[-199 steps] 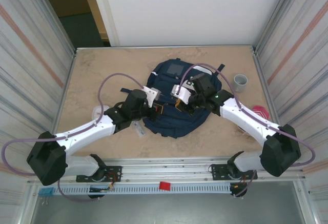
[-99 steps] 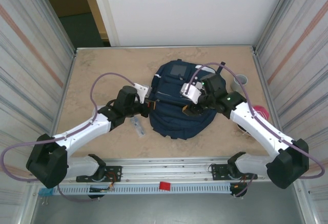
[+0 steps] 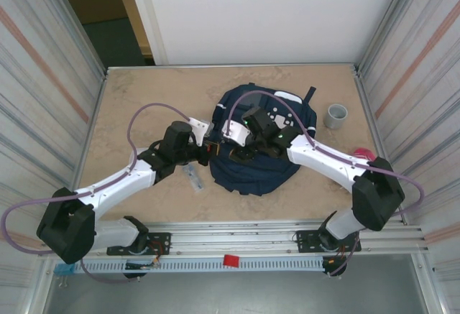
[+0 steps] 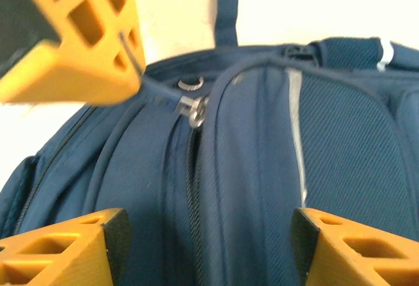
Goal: Pack the student bag
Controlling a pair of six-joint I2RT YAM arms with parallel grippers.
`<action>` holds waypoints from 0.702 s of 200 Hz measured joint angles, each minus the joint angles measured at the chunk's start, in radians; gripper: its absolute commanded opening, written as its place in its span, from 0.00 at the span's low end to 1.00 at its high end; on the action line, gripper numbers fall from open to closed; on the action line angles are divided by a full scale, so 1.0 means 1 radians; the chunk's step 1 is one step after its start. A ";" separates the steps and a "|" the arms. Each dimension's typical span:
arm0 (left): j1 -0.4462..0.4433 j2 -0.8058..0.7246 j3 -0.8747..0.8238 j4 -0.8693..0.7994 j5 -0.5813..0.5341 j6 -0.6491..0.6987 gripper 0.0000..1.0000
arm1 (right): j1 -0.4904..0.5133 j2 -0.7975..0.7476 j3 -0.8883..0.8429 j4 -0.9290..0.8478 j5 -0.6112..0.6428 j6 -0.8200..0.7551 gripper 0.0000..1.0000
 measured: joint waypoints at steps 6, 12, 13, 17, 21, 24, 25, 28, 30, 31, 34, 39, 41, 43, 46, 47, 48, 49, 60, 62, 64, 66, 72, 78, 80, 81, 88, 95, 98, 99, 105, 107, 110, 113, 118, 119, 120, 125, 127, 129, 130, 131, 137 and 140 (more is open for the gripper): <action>0.000 0.000 0.000 0.000 0.000 0.000 0.00 | 0.000 0.012 0.009 0.009 0.000 -0.004 0.49; 0.000 0.000 -0.001 0.000 -0.001 0.000 0.00 | 0.000 0.020 0.015 0.014 -0.002 -0.008 0.44; 0.000 0.000 -0.001 0.000 -0.002 0.000 0.00 | 0.000 0.021 0.016 0.014 -0.002 -0.010 0.43; 0.000 0.000 -0.002 0.000 -0.004 -0.001 0.00 | 0.000 0.025 0.020 0.016 -0.003 -0.019 0.39; 0.000 0.000 -0.002 0.001 -0.008 -0.001 0.00 | 0.000 0.029 0.023 0.016 -0.006 -0.023 0.35; 0.000 0.000 -0.003 0.001 -0.011 0.000 0.00 | 0.000 0.030 0.025 0.014 -0.008 -0.033 0.32; 0.000 0.000 -0.003 0.001 -0.012 0.000 0.00 | 0.000 0.030 0.025 0.014 -0.009 -0.031 0.31; 0.000 0.000 -0.004 0.002 -0.013 0.000 0.00 | 0.000 0.031 0.026 0.013 -0.015 -0.044 0.27; 0.000 0.000 -0.004 0.002 -0.015 0.000 0.00 | 0.000 0.031 0.027 0.013 -0.016 -0.050 0.25; 0.000 0.000 -0.005 0.002 -0.016 0.000 0.00 | 0.000 0.031 0.027 0.012 -0.019 -0.047 0.23; 0.000 0.000 -0.005 0.002 -0.019 0.000 0.00 | -0.001 0.031 0.028 0.009 -0.026 -0.056 0.20; 0.002 0.000 -0.006 0.002 -0.021 0.000 0.00 | -0.002 0.031 0.032 0.000 -0.035 -0.063 0.15; 0.004 0.000 -0.006 0.002 -0.023 0.001 0.00 | -0.003 0.031 0.032 -0.002 -0.040 -0.072 0.13; 0.006 0.000 -0.006 0.003 -0.023 0.001 0.00 | -0.003 0.031 0.035 -0.005 -0.047 -0.084 0.11; 0.007 0.000 -0.007 0.002 -0.023 0.001 0.00 | -0.005 0.031 0.038 -0.010 -0.053 -0.082 0.09; 0.008 0.000 -0.007 0.002 -0.023 0.001 0.00 | -0.005 0.031 0.039 -0.012 -0.058 -0.090 0.09; 0.010 0.000 -0.007 0.002 -0.024 0.001 0.00 | -0.005 0.031 0.040 -0.013 -0.059 -0.096 0.08; 0.011 0.000 -0.007 0.002 -0.023 0.002 0.00 | -0.005 0.031 0.041 -0.015 -0.062 -0.102 0.08; 0.029 0.000 -0.008 0.002 -0.019 0.006 0.00 | -0.012 0.030 0.052 -0.033 -0.087 -0.124 0.03; 0.034 0.000 -0.008 0.002 -0.019 0.008 0.00 | -0.014 0.029 0.053 -0.035 -0.091 -0.133 0.02; 0.038 0.000 -0.009 0.003 -0.018 0.008 0.00 | -0.016 0.029 0.056 -0.038 -0.099 -0.138 0.01; 0.040 0.000 -0.009 0.003 -0.017 0.009 0.00 | -0.019 0.029 0.058 -0.043 -0.105 -0.138 0.01; 0.054 0.000 -0.009 0.006 -0.015 0.015 0.00 | -0.027 0.024 0.062 -0.055 -0.126 -0.158 0.00; 0.068 0.000 -0.009 0.010 -0.013 0.020 0.00 | -0.034 0.018 0.064 -0.064 -0.143 -0.172 0.00; 0.073 0.000 -0.009 0.011 -0.012 0.021 0.00 | -0.037 0.015 0.064 -0.066 -0.151 -0.179 0.00; 0.076 0.000 -0.009 0.013 -0.011 0.022 0.00 | -0.037 0.013 0.064 -0.068 -0.153 -0.182 0.00; 0.090 0.002 -0.009 0.022 -0.006 0.027 0.00 | -0.045 0.002 0.064 -0.080 -0.175 -0.199 0.00; 0.106 0.006 -0.009 0.035 0.007 0.032 0.00 | -0.053 -0.010 0.064 -0.093 -0.196 -0.218 0.00; 0.114 0.009 -0.009 0.043 0.014 0.035 0.00 | -0.057 -0.016 0.064 -0.099 -0.208 -0.225 0.00; 0.115 0.010 -0.009 0.044 0.016 0.035 0.00 | -0.058 -0.017 0.064 -0.100 -0.210 -0.226 0.00; 0.127 0.019 -0.009 0.054 0.025 0.040 0.00 | -0.065 -0.027 0.064 -0.111 -0.229 -0.240 0.00; 0.132 0.022 -0.009 0.058 0.028 0.042 0.00 | -0.066 -0.032 0.064 -0.115 -0.237 -0.243 0.00; 0.138 0.029 -0.009 0.063 0.034 0.043 0.00 | -0.070 -0.038 0.064 -0.122 -0.246 -0.249 0.00; 0.145 0.035 -0.009 0.069 0.041 0.046 0.00 | -0.073 -0.043 0.064 -0.129 -0.257 -0.254 0.00; 0.153 0.048 -0.008 0.077 0.050 0.048 0.00 | -0.078 -0.055 0.064 -0.138 -0.274 -0.264 0.00; 0.154 0.051 -0.007 0.079 0.053 0.050 0.00 | -0.080 -0.057 0.064 -0.142 -0.280 -0.266 0.00; 0.156 0.053 -0.007 0.080 0.055 0.050 0.00 | -0.080 -0.058 0.064 -0.143 -0.282 -0.267 0.00; 0.162 0.069 -0.003 0.089 0.065 0.054 0.00 | -0.086 -0.069 0.064 -0.153 -0.299 -0.275 0.00; 0.164 0.076 -0.002 0.093 0.069 0.054 0.00 | -0.089 -0.074 0.064 -0.158 -0.307 -0.279 0.00; 0.165 0.085 0.001 0.096 0.073 0.058 0.00 | -0.092 -0.079 0.064 -0.161 -0.313 -0.282 0.00; 0.166 0.087 0.002 0.096 0.075 0.058 0.00 | -0.093 -0.080 0.064 -0.163 -0.315 -0.284 0.00; 0.167 0.090 0.003 0.097 0.078 0.058 0.00 | -0.093 -0.082 0.064 -0.164 -0.316 -0.286 0.00; 0.171 0.110 0.012 0.102 0.098 0.064 0.00 | -0.103 -0.092 0.064 -0.173 -0.329 -0.296 0.00; 0.171 0.117 0.016 0.103 0.107 0.068 0.00 | -0.108 -0.096 0.064 -0.177 -0.335 -0.298 0.00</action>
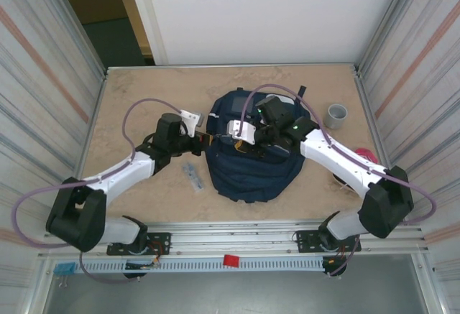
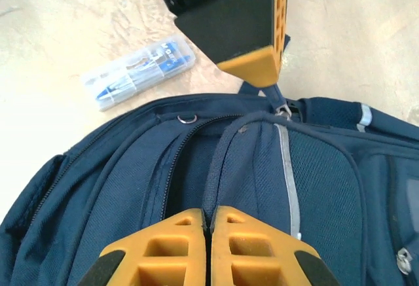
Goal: Pack the student bag
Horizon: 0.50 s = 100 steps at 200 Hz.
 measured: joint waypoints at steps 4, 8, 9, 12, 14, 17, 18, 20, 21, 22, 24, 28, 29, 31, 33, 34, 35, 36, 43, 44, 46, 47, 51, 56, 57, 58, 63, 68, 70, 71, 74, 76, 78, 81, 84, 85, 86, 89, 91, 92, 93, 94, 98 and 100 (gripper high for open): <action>0.001 0.014 0.008 0.004 0.014 0.004 0.00 | -0.010 -0.005 0.000 -0.005 -0.009 -0.005 0.00; 0.001 0.026 0.016 0.010 0.024 0.006 0.00 | -0.018 -0.007 0.000 -0.010 -0.016 -0.008 0.00; 0.001 0.031 0.019 0.013 0.029 0.008 0.00 | -0.023 -0.008 0.000 -0.011 -0.018 -0.009 0.00; 0.001 0.040 0.026 0.017 0.037 0.008 0.00 | -0.030 -0.010 0.000 -0.014 -0.024 -0.012 0.00; 0.001 0.044 0.029 0.019 0.040 0.009 0.00 | -0.033 -0.011 0.000 -0.017 -0.027 -0.014 0.00; 0.001 0.056 0.035 0.024 0.049 0.009 0.00 | -0.043 -0.012 0.000 -0.021 -0.033 -0.016 0.00; 0.002 0.060 0.039 0.027 0.052 0.009 0.00 | -0.044 -0.013 0.000 -0.021 -0.034 -0.016 0.00; 0.002 0.065 0.043 0.029 0.056 0.010 0.00 | -0.049 -0.013 0.000 -0.023 -0.036 -0.018 0.00; 0.002 0.070 0.046 0.033 0.060 0.010 0.01 | -0.050 -0.013 0.000 -0.024 -0.037 -0.018 0.00; 0.002 0.073 0.048 0.035 0.062 0.010 0.01 | -0.051 -0.014 0.000 -0.024 -0.038 -0.018 0.00; 0.002 0.081 0.053 0.039 0.068 0.010 0.02 | -0.056 -0.014 -0.001 -0.026 -0.040 -0.019 0.00; 0.002 0.092 0.060 0.048 0.076 0.010 0.03 | -0.063 -0.016 -0.001 -0.029 -0.043 -0.019 0.00; 0.002 0.095 0.062 0.050 0.077 0.009 0.04 | -0.065 -0.016 -0.001 -0.031 -0.044 -0.019 0.00; 0.002 0.101 0.066 0.053 0.082 0.009 0.05 | -0.068 -0.017 -0.002 -0.032 -0.047 -0.019 0.00; 0.002 0.106 0.069 0.058 0.087 0.008 0.06 | -0.070 -0.017 -0.002 -0.034 -0.047 -0.019 0.00; 0.002 0.108 0.071 0.060 0.089 0.008 0.06 | -0.072 -0.018 -0.002 -0.035 -0.048 -0.019 0.00; 0.002 0.111 0.072 0.063 0.092 0.008 0.07 | -0.073 -0.018 -0.002 -0.035 -0.049 -0.019 0.00; 0.002 0.113 0.072 0.066 0.093 0.007 0.07 | -0.075 -0.019 -0.003 -0.035 -0.051 -0.019 0.00; 0.002 0.123 0.076 0.080 0.106 0.006 0.17 | -0.083 -0.021 -0.006 -0.037 -0.058 -0.019 0.00; 0.002 0.124 0.076 0.082 0.107 0.006 0.18 | -0.084 -0.021 -0.007 -0.037 -0.060 -0.019 0.01; 0.002 0.126 0.076 0.086 0.109 0.005 0.22 | -0.085 -0.021 -0.008 -0.037 -0.061 -0.019 0.06; 0.002 0.126 0.076 0.087 0.110 0.004 0.24 | -0.087 -0.022 -0.009 -0.039 -0.063 -0.019 0.09; 0.002 0.126 0.076 0.092 0.110 0.002 0.33 | -0.090 -0.023 -0.012 -0.039 -0.069 -0.018 0.18; 0.003 0.126 0.076 0.096 0.098 0.001 0.42 | -0.094 -0.026 -0.015 -0.043 -0.080 -0.010 0.27; 0.003 0.126 0.076 0.097 0.097 -0.002 0.44 | -0.094 -0.027 -0.016 -0.044 -0.081 -0.008 0.29; 0.005 0.126 0.076 0.097 0.096 -0.004 0.46 | -0.095 -0.028 -0.017 -0.045 -0.084 -0.008 0.31; 0.011 0.126 0.076 0.101 0.087 -0.007 0.55 | -0.096 -0.036 -0.024 -0.046 -0.093 0.005 0.38; 0.021 0.125 0.076 0.103 0.079 -0.017 0.61 | -0.096 -0.045 -0.029 -0.046 -0.105 0.010 0.43; 0.024 0.123 0.075 0.104 0.077 -0.016 0.63 | -0.096 -0.050 -0.031 -0.046 -0.109 0.025 0.46; 0.026 0.122 0.074 0.104 0.074 -0.018 0.63 | -0.096 -0.051 -0.032 -0.046 -0.111 0.027 0.47; 0.030 0.121 0.073 0.103 0.069 -0.025 0.66 | -0.096 -0.059 -0.035 -0.043 -0.116 0.029 0.50; 0.033 0.117 0.072 0.103 0.066 -0.025 0.67 | -0.096 -0.065 -0.037 -0.042 -0.119 0.047 0.52; 0.036 0.114 0.071 0.103 0.063 -0.029 0.69 | -0.096 -0.071 -0.039 -0.040 -0.122 0.058 0.53; 0.041 0.109 0.068 0.100 0.061 -0.036 0.70 | -0.096 -0.078 -0.041 -0.034 -0.126 0.062 0.55; 0.044 0.102 0.066 0.098 0.058 -0.038 0.72 | -0.096 -0.089 -0.043 -0.031 -0.128 0.097 0.57; 0.045 0.100 0.065 0.097 0.057 -0.042 0.72 | -0.096 -0.091 -0.044 -0.031 -0.129 0.097 0.58; 0.046 0.099 0.064 0.097 0.056 -0.046 0.72 | -0.096 -0.093 -0.045 -0.029 -0.130 0.097 0.58; 0.049 0.089 0.061 0.093 0.055 -0.045 0.73 | -0.097 -0.106 -0.047 -0.023 -0.129 0.137 0.60; 0.050 0.082 0.058 0.091 0.055 -0.051 0.74 | -0.097 -0.110 -0.048 -0.020 -0.128 0.146 0.61; 0.051 0.080 0.057 0.089 0.054 -0.053 0.74 | -0.098 -0.114 -0.049 -0.017 -0.128 0.149 0.62; 0.051 0.075 0.056 0.086 0.052 -0.058 0.74 | -0.098 -0.117 -0.050 -0.015 -0.128 0.153 0.63; 0.051 0.072 0.055 0.085 0.052 -0.057 0.75 | -0.099 -0.121 -0.050 -0.012 -0.127 0.168 0.63; 0.052 0.056 0.053 0.074 0.052 -0.063 0.75 | -0.102 -0.134 -0.053 -0.005 -0.120 0.210 0.65; 0.052 0.048 0.051 0.069 0.051 -0.069 0.76 | -0.102 -0.140 -0.055 -0.001 -0.116 0.220 0.66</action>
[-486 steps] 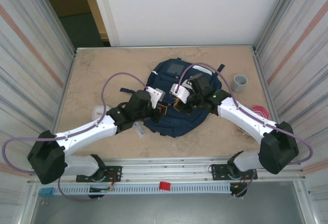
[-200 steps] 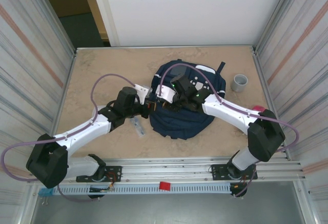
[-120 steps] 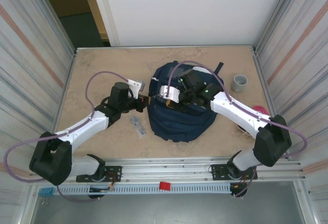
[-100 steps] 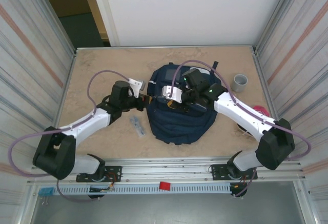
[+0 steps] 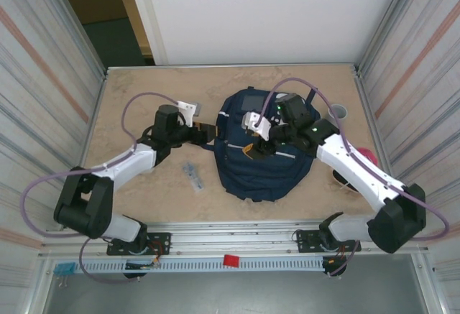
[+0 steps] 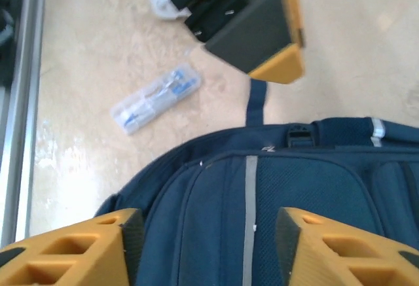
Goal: Pack the student bag
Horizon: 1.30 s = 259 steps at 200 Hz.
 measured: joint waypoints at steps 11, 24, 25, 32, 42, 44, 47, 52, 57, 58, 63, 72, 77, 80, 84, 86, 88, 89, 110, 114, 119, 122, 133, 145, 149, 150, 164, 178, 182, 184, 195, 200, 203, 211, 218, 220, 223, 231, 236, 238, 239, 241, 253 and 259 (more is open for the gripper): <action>-0.002 -0.044 -0.001 -0.027 -0.002 -0.019 0.78 | -0.013 -0.039 -0.009 0.015 0.034 0.140 0.66; -0.003 -0.088 -0.001 -0.047 -0.002 -0.054 0.81 | -0.040 -0.084 -0.026 0.023 0.074 0.301 0.66; -0.004 -0.092 -0.001 -0.048 -0.001 -0.059 0.81 | -0.042 -0.086 -0.028 0.023 0.076 0.310 0.66; -0.004 -0.105 0.001 -0.060 -0.001 -0.080 0.83 | -0.063 -0.114 -0.050 0.030 0.094 0.401 0.66; -0.004 -0.108 0.016 -0.092 0.006 -0.112 0.84 | -0.098 -0.163 -0.100 0.041 0.119 0.524 0.65; -0.004 -0.105 0.019 -0.098 0.006 -0.113 0.85 | -0.107 -0.175 -0.114 0.041 0.126 0.553 0.66; -0.004 -0.100 0.029 -0.112 0.010 -0.123 0.85 | -0.118 -0.189 -0.131 0.043 0.132 0.583 0.66; -0.004 -0.086 0.047 -0.135 0.014 -0.134 0.86 | -0.137 -0.217 -0.165 0.044 0.143 0.641 0.68; -0.004 -0.067 0.066 -0.156 0.017 -0.143 0.87 | -0.156 -0.248 -0.201 0.041 0.155 0.695 0.70; -0.004 -0.064 0.069 -0.159 0.018 -0.144 0.87 | -0.163 -0.257 -0.211 0.040 0.158 0.711 0.71; -0.004 -0.043 0.092 -0.177 0.023 -0.155 0.87 | -0.182 -0.288 -0.248 0.039 0.170 0.761 0.76; -0.004 0.005 0.134 -0.204 0.028 -0.169 0.87 | -0.222 -0.341 -0.307 0.033 0.192 0.848 0.78; -0.004 0.032 0.155 -0.212 0.033 -0.174 0.87 | -0.245 -0.369 -0.340 0.029 0.200 0.892 0.78; -0.004 0.048 0.166 -0.216 0.034 -0.179 0.87 | -0.264 -0.388 -0.361 0.026 0.201 0.917 0.78; -0.004 0.073 0.182 -0.218 0.036 -0.184 0.87 | -0.283 -0.406 -0.380 0.021 0.206 0.947 0.78; -0.004 0.081 0.186 -0.220 0.037 -0.186 0.87 | -0.295 -0.416 -0.390 0.018 0.205 0.963 0.78; -0.004 0.091 0.193 -0.221 0.038 -0.188 0.87 | -0.307 -0.425 -0.401 0.015 0.206 0.974 0.78; -0.004 0.101 0.198 -0.221 0.038 -0.189 0.87 | -0.311 -0.427 -0.404 0.013 0.205 0.979 0.79; -0.004 0.222 0.261 -0.233 0.043 -0.208 0.81 | -0.438 -0.467 -0.475 0.002 0.177 1.085 0.80; -0.004 0.246 0.276 -0.240 0.044 -0.211 0.80 | -0.458 -0.467 -0.484 0.003 0.165 1.099 0.80; -0.004 0.277 0.293 -0.241 0.043 -0.219 0.79 | -0.478 -0.464 -0.494 0.005 0.151 1.113 0.80; -0.004 0.296 0.306 -0.244 0.043 -0.220 0.79 | -0.488 -0.462 -0.499 0.008 0.140 1.121 0.80; -0.004 0.358 0.344 -0.245 0.042 -0.231 0.79 | -0.520 -0.438 -0.517 0.023 0.093 1.142 0.80; -0.004 0.422 0.383 -0.244 0.040 -0.240 0.80 | -0.541 -0.399 -0.530 0.045 0.045 1.151 0.78; -0.004 0.438 0.392 -0.244 0.039 -0.243 0.79 | -0.546 -0.381 -0.533 0.054 0.030 1.155 0.77; -0.004 0.445 0.396 -0.244 0.039 -0.243 0.79 | -0.547 -0.377 -0.533 0.056 0.027 1.155 0.77; -0.004 0.499 0.421 -0.246 0.036 -0.249 0.76 | -0.554 -0.309 -0.536 0.092 0.000 1.164 0.75; -0.004 0.533 0.425 -0.248 0.033 -0.266 0.63 | -0.555 -0.245 -0.538 0.133 -0.018 1.171 0.71; -0.004 0.539 0.425 -0.250 0.033 -0.262 0.58 | -0.555 -0.226 -0.538 0.146 -0.022 1.173 0.70; -0.004 0.542 0.425 -0.251 0.032 -0.274 0.56 | -0.554 -0.215 -0.538 0.151 -0.023 1.173 0.69; -0.004 0.553 0.424 -0.250 0.035 -0.277 0.42 | -0.552 -0.169 -0.540 0.185 -0.027 1.177 0.61; -0.004 0.554 0.420 -0.249 0.033 -0.280 0.38 | -0.547 -0.149 -0.540 0.196 -0.026 1.179 0.58; -0.004 0.553 0.416 -0.248 0.032 -0.292 0.35 | -0.546 -0.138 -0.540 0.202 -0.027 1.174 0.56; -0.004 0.550 0.404 -0.240 0.032 -0.298 0.27 | -0.534 -0.113 -0.540 0.218 -0.023 1.174 0.52; -0.003 0.546 0.390 -0.230 0.031 -0.304 0.21 | -0.520 -0.095 -0.540 0.232 -0.017 1.176 0.50; -0.003 0.546 0.387 -0.227 0.031 -0.300 0.20 | -0.515 -0.092 -0.540 0.236 -0.014 1.179 0.49; -0.003 0.542 0.379 -0.221 0.031 -0.307 0.18 | -0.509 -0.087 -0.540 0.241 -0.012 1.177 0.49; -0.003 0.531 0.362 -0.206 0.031 -0.312 0.13 | -0.489 -0.075 -0.540 0.257 -0.003 1.178 0.48; -0.003 0.521 0.352 -0.197 0.031 -0.311 0.11 | -0.476 -0.068 -0.540 0.266 0.005 1.178 0.47; -0.003 0.517 0.348 -0.196 0.030 -0.314 0.10 | -0.470 -0.065 -0.540 0.271 0.006 1.178 0.47; -0.003 0.512 0.345 -0.195 0.029 -0.315 0.10 | -0.466 -0.063 -0.540 0.273 0.009 1.178 0.47; -0.003 0.507 0.340 -0.194 0.028 -0.313 0.10 | -0.463 -0.061 -0.540 0.275 0.012 1.178 0.47; -0.002 0.464 0.304 -0.194 0.012 -0.317 0.08 | -0.432 -0.043 -0.540 0.302 0.027 1.179 0.47; -0.001 0.439 0.283 -0.198 0.003 -0.320 0.07 | -0.419 -0.034 -0.540 0.315 0.033 1.179 0.47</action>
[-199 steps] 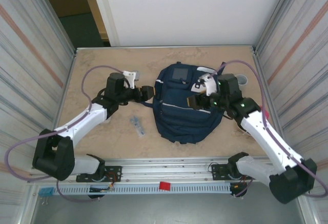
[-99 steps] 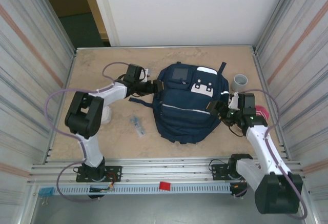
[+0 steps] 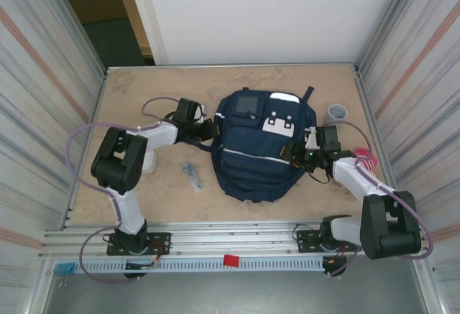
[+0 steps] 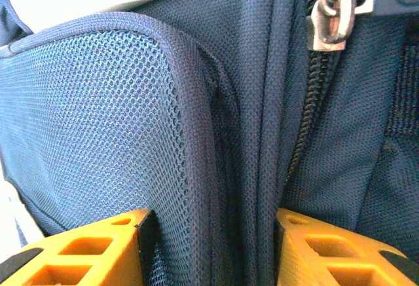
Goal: Pack the student bag
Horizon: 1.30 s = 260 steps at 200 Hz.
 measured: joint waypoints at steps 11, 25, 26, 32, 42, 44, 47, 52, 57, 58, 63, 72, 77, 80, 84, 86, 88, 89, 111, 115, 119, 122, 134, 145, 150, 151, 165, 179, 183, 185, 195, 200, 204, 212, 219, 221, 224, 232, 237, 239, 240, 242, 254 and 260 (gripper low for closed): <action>0.002 -0.048 -0.040 -0.013 -0.018 -0.001 0.08 | 0.021 0.017 0.000 0.028 0.005 0.001 0.48; 0.004 -0.103 -0.087 -0.030 -0.041 -0.001 0.11 | 0.041 0.046 0.005 0.063 0.007 0.003 0.52; 0.004 -0.105 -0.090 -0.032 -0.043 -0.001 0.11 | 0.042 0.048 0.006 0.064 0.007 0.003 0.52; 0.006 -0.124 -0.106 -0.042 -0.052 -0.002 0.12 | 0.049 0.063 0.013 0.073 0.007 0.003 0.55; 0.008 -0.146 -0.124 -0.058 -0.063 -0.002 0.15 | 0.056 0.082 0.027 0.081 0.007 0.001 0.60; 0.008 -0.149 -0.126 -0.061 -0.064 -0.002 0.16 | 0.056 0.084 0.029 0.082 0.007 0.002 0.60; 0.010 -0.155 -0.131 -0.064 -0.067 -0.002 0.18 | 0.057 0.088 0.036 0.082 0.007 0.000 0.61; 0.010 -0.163 -0.136 -0.069 -0.070 -0.002 0.22 | 0.058 0.091 0.043 0.082 0.008 -0.001 0.62; 0.012 -0.171 -0.141 -0.076 -0.072 -0.005 0.27 | 0.058 0.092 0.054 0.077 0.011 -0.006 0.64; 0.013 -0.174 -0.142 -0.078 -0.073 -0.002 0.28 | 0.058 0.092 0.058 0.075 0.012 -0.006 0.64; 0.013 -0.182 -0.146 -0.088 -0.077 -0.008 0.34 | 0.058 0.092 0.072 0.064 0.018 -0.010 0.65; 0.014 -0.202 -0.150 -0.108 -0.081 -0.004 0.43 | 0.058 0.089 0.102 0.038 0.032 -0.020 0.67; 0.013 -0.214 -0.151 -0.121 -0.087 -0.013 0.46 | 0.060 0.085 0.120 0.021 0.042 -0.032 0.67; 0.013 -0.224 -0.151 -0.129 -0.088 -0.008 0.47 | 0.060 0.080 0.130 0.010 0.052 -0.034 0.67; 0.013 -0.238 -0.152 -0.140 -0.094 -0.014 0.50 | 0.062 0.072 0.145 -0.006 0.061 -0.042 0.68; 0.013 -0.245 -0.152 -0.145 -0.096 -0.012 0.52 | 0.063 0.065 0.152 -0.016 0.070 -0.045 0.68; 0.013 -0.253 -0.153 -0.150 -0.098 -0.016 0.53 | 0.064 0.061 0.156 -0.021 0.076 -0.048 0.68; 0.013 -0.256 -0.153 -0.152 -0.100 -0.018 0.54 | 0.065 0.058 0.160 -0.027 0.081 -0.053 0.68; 0.013 -0.385 -0.157 -0.218 -0.140 -0.038 0.65 | 0.090 -0.041 0.207 -0.103 0.151 -0.085 0.69; 0.013 -0.413 -0.160 -0.228 -0.151 -0.042 0.67 | 0.097 -0.066 0.212 -0.112 0.160 -0.089 0.69; 0.011 -0.447 -0.164 -0.243 -0.162 -0.046 0.68 | 0.105 -0.090 0.217 -0.121 0.163 -0.093 0.68; 0.011 -0.467 -0.167 -0.251 -0.170 -0.053 0.69 | 0.110 -0.105 0.218 -0.124 0.169 -0.094 0.68; 0.011 -0.565 -0.184 -0.286 -0.202 -0.070 0.71 | 0.145 -0.175 0.220 -0.140 0.186 -0.103 0.68; 0.011 -0.646 -0.208 -0.320 -0.226 -0.090 0.72 | 0.183 -0.219 0.220 -0.150 0.193 -0.106 0.68; 0.010 -0.681 -0.220 -0.333 -0.236 -0.101 0.72 | 0.205 -0.235 0.219 -0.150 0.200 -0.107 0.68; 0.009 -0.690 -0.224 -0.340 -0.239 -0.103 0.71 | 0.210 -0.240 0.219 -0.151 0.202 -0.106 0.68; -0.001 -0.764 -0.256 -0.394 -0.264 -0.132 0.72 | 0.272 -0.273 0.209 -0.150 0.220 -0.106 0.68; -0.014 -0.808 -0.286 -0.449 -0.286 -0.159 0.73 | 0.333 -0.293 0.191 -0.150 0.251 -0.102 0.68; -0.019 -0.818 -0.294 -0.466 -0.292 -0.167 0.73 | 0.349 -0.295 0.186 -0.150 0.261 -0.099 0.68; -0.022 -0.822 -0.299 -0.476 -0.295 -0.171 0.73 | 0.358 -0.296 0.182 -0.150 0.267 -0.098 0.68; -0.039 -0.834 -0.314 -0.520 -0.314 -0.195 0.73 | 0.396 -0.297 0.166 -0.150 0.298 -0.086 0.68; -0.053 -0.837 -0.319 -0.544 -0.325 -0.208 0.73 | 0.414 -0.297 0.157 -0.150 0.317 -0.083 0.68; -0.064 -0.838 -0.322 -0.560 -0.335 -0.216 0.73 | 0.427 -0.297 0.151 -0.149 0.328 -0.081 0.68; -0.092 -0.839 -0.327 -0.592 -0.355 -0.235 0.73 | 0.451 -0.297 0.137 -0.149 0.352 -0.077 0.68; -0.116 -0.839 -0.328 -0.614 -0.370 -0.250 0.73 | 0.466 -0.297 0.127 -0.146 0.369 -0.076 0.68; -0.124 -0.839 -0.330 -0.619 -0.375 -0.256 0.73 | 0.471 -0.297 0.125 -0.145 0.372 -0.075 0.68; -0.136 -0.839 -0.330 -0.629 -0.383 -0.262 0.73 | 0.476 -0.297 0.122 -0.144 0.376 -0.073 0.68; -0.161 -0.839 -0.332 -0.646 -0.399 -0.279 0.73 | 0.490 -0.296 0.118 -0.141 0.391 -0.067 0.68; -0.174 -0.838 -0.332 -0.656 -0.407 -0.290 0.73 | 0.496 -0.295 0.118 -0.138 0.396 -0.064 0.68; -0.178 -0.837 -0.332 -0.659 -0.411 -0.295 0.73 | 0.498 -0.295 0.118 -0.138 0.398 -0.063 0.68; -0.179 -0.837 -0.332 -0.660 -0.412 -0.297 0.73 | 0.499 -0.294 0.118 -0.137 0.399 -0.063 0.68; -0.183 -0.835 -0.332 -0.663 -0.415 -0.302 0.73 | 0.501 -0.294 0.117 -0.135 0.401 -0.061 0.68; -0.194 -0.823 -0.332 -0.669 -0.429 -0.329 0.75 | 0.509 -0.286 0.118 -0.124 0.413 -0.061 0.68; -0.196 -0.813 -0.332 -0.669 -0.436 -0.341 0.74 | 0.512 -0.281 0.118 -0.122 0.418 -0.061 0.68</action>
